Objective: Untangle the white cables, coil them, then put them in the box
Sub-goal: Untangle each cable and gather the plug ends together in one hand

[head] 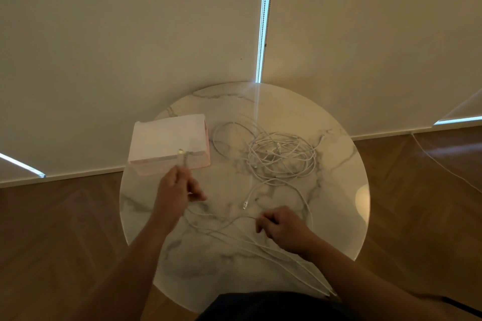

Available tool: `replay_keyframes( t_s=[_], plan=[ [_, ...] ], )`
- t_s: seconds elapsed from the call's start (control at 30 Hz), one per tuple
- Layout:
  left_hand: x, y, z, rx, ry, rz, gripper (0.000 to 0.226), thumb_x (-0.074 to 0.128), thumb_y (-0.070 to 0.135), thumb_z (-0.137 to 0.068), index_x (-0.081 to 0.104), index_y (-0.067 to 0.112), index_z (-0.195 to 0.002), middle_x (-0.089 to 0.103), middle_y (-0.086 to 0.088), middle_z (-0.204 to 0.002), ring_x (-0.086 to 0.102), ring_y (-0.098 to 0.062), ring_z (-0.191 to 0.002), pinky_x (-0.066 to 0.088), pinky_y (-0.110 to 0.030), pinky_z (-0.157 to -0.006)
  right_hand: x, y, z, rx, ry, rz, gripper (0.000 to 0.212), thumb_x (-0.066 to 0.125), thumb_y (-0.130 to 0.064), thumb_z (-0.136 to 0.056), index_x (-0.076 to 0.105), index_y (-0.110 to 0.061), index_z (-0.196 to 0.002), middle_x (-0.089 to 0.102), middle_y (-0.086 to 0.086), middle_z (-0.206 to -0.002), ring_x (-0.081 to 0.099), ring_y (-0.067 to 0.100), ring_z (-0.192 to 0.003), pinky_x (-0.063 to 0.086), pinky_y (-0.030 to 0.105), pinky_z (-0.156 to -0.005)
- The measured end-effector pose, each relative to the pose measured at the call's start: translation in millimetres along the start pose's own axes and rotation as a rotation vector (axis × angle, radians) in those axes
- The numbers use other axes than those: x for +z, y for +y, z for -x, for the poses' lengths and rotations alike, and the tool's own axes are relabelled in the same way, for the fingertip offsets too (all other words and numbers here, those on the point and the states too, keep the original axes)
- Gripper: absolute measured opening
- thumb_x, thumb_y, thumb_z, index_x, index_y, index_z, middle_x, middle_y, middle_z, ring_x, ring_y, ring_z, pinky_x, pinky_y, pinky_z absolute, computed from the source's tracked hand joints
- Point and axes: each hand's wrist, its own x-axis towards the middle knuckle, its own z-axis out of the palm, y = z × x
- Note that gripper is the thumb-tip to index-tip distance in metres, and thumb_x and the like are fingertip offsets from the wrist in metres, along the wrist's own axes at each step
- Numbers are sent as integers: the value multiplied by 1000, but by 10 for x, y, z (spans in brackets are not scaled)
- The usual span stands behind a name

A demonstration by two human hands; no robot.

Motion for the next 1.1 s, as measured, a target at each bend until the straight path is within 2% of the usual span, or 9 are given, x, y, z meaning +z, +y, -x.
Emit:
replay_keyframes(
  t_s=[0.13,0.2,0.33,0.47,0.57,0.63,0.73,0.93,1.1],
  plan=[
    [416,-79,285,137,-146,-184,33,38,17,-105,52,-5,-85,73,-6,-70,72,-16,-71,57,-21,-71,87,-360,-67,-106,-6,-58,30,54,-19,-97,69,-12,-72,52,-4,-53,41,1,-40,33,13,-46],
    [502,-113,340,193,-127,-291,30,41,17,-104,52,2,-79,69,0,-62,67,-7,-61,51,-14,-62,137,-438,-82,-116,-1,-106,31,54,-20,-97,69,-12,-71,50,-6,-51,39,2,-39,32,14,-45],
    [527,-187,325,228,-124,-374,31,43,19,-103,46,8,-74,54,2,-52,49,-8,-43,41,-24,-47,187,-459,-87,-122,16,-146,32,56,-22,-96,69,-14,-68,49,-7,-45,37,3,-39,32,17,-44],
    [500,-256,292,318,-99,-490,29,45,21,-101,46,8,-75,49,-2,-53,42,-11,-46,34,-28,-47,178,-418,-44,-127,-53,-120,34,54,-23,-97,67,-19,-67,50,-5,-47,40,7,-40,34,19,-44],
    [379,-267,151,301,41,-552,31,44,25,-101,51,8,-76,52,-2,-61,49,-18,-56,38,-34,-57,110,-302,-9,-138,-65,-77,32,56,-19,-96,66,-18,-65,50,-4,-47,42,6,-40,35,19,-46],
    [163,-303,-39,229,153,-513,36,41,30,-99,52,9,-73,56,-8,-65,53,-29,-63,42,-40,-62,32,-177,33,-130,-76,-26,31,57,-17,-95,67,-17,-66,50,-6,-47,43,3,-41,37,20,-49],
    [-152,-385,-265,97,286,-379,37,39,30,-99,51,13,-68,53,-10,-63,49,-27,-58,45,-47,-58,-67,21,111,-78,-133,-17,31,56,-19,-96,66,-17,-67,50,-4,-49,43,7,-42,38,21,-49],
    [-372,-425,-495,-151,516,-29,42,34,33,-104,45,15,-68,39,-6,-59,34,-12,-36,29,-17,-34,-231,303,185,3,-236,-21,36,54,-26,-98,67,-1,-76,49,6,-53,41,13,-44,38,26,-49],
    [-516,-401,-536,-260,593,193,40,32,32,-105,40,19,-68,31,-1,-58,28,-6,-29,25,-13,-34,-385,520,226,39,-311,13,39,54,-33,-98,69,-5,-76,52,3,-51,43,14,-44,40,30,-53]
  ],
)
